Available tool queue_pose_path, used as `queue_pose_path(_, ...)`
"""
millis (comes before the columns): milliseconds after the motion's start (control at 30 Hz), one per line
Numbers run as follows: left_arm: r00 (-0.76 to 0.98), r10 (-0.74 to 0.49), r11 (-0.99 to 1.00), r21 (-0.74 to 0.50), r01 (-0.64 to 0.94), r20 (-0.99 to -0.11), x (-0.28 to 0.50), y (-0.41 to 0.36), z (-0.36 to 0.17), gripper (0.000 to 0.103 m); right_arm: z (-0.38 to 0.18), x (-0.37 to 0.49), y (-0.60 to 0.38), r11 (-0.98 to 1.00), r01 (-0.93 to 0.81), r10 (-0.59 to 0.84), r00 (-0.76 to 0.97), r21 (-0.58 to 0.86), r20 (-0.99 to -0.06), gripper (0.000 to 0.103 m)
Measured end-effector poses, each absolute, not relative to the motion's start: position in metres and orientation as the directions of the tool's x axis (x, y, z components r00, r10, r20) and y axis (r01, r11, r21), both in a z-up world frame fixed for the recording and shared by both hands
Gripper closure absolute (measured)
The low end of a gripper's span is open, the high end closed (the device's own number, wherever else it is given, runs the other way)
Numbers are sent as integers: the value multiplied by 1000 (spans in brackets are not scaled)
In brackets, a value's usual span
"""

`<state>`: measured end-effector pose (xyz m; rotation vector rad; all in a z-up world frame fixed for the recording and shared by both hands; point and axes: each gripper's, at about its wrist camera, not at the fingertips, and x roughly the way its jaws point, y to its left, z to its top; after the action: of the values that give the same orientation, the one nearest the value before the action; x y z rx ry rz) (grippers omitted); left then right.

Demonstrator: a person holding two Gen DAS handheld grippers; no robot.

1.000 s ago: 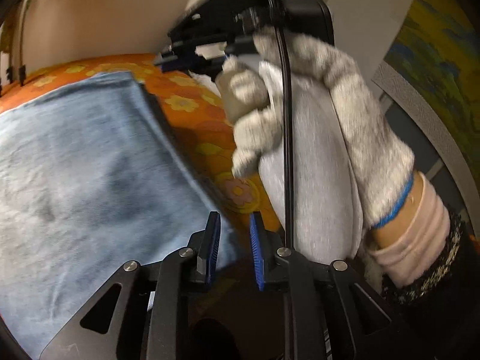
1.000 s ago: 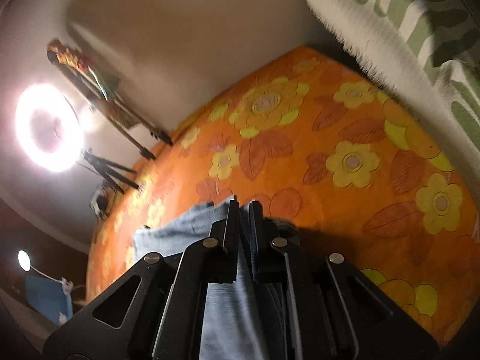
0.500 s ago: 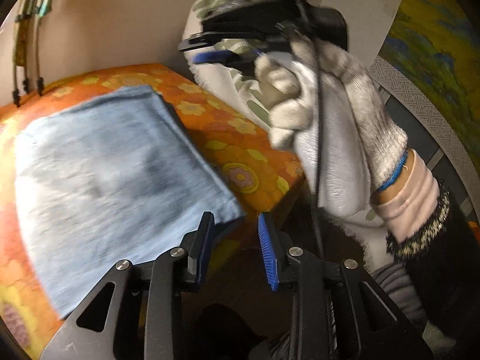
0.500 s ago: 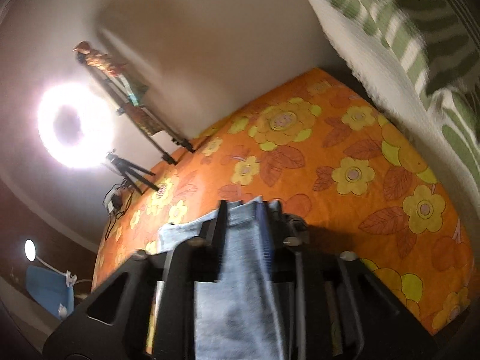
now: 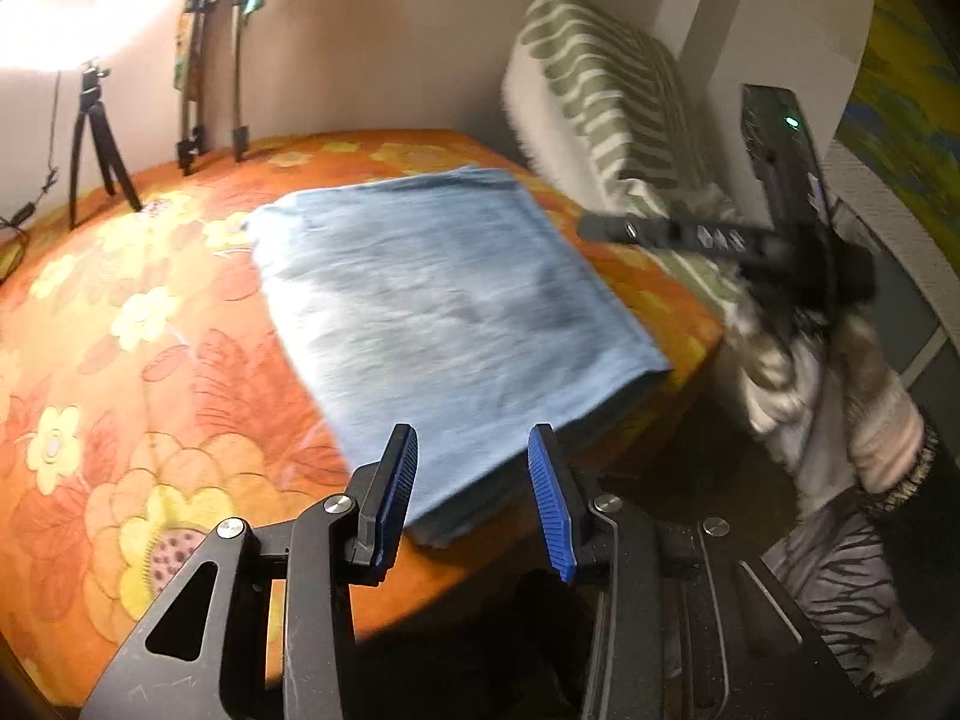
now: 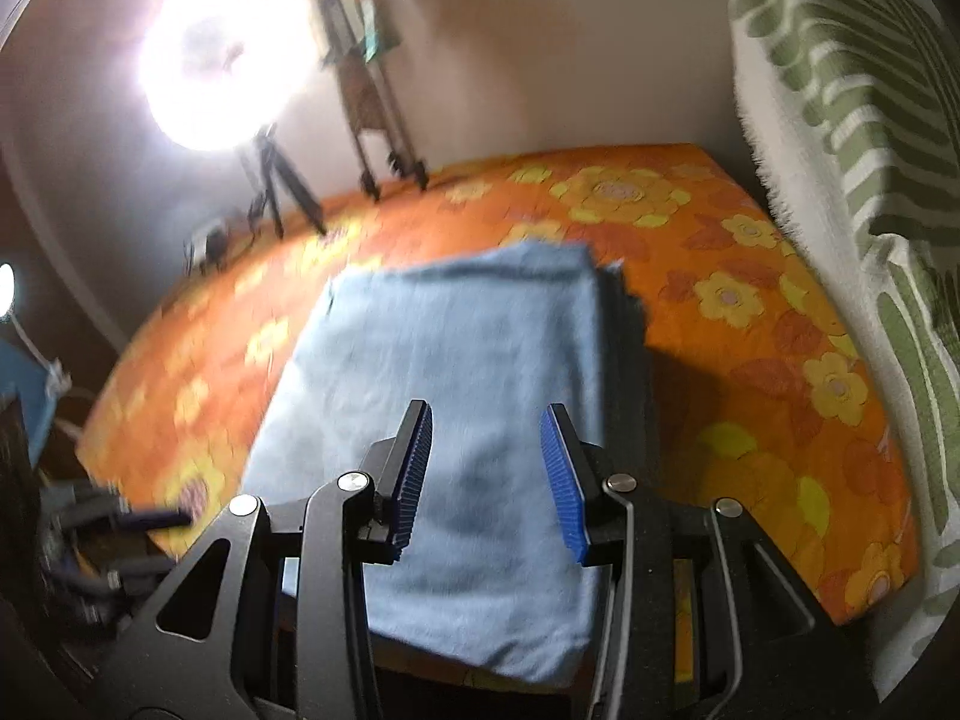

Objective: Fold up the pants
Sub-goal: 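Open both tools to release the folded jeans, then grasp the folded jeans bundle with both tools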

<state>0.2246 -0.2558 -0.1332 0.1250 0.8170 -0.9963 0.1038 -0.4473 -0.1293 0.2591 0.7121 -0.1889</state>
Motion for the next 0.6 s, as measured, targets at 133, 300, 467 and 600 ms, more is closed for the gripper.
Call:
queue_pose_path(133, 251, -685, 557, -270, 786, -684, 231, -263, -150, 66, -157, 108, -422, 973, 201, -53, 677, 116, -734, 63)
queue_pose_path(300, 208, -660, 530, -252, 810, -722, 226, -268, -168, 66, -192, 102, -424, 971, 227, -76, 589, 74, -804, 62)
queue_pose_path(467, 160, -640, 538, -290, 791, -752, 229, -258, -174, 66, -175, 88, -446, 950, 259, -29, 626, 172, -779, 55)
queue_pose_path(600, 220, -650, 583, -291, 759, -727, 250, -245, -159, 66, -152, 95, -464, 939, 307, -103, 679, 154, -727, 31)
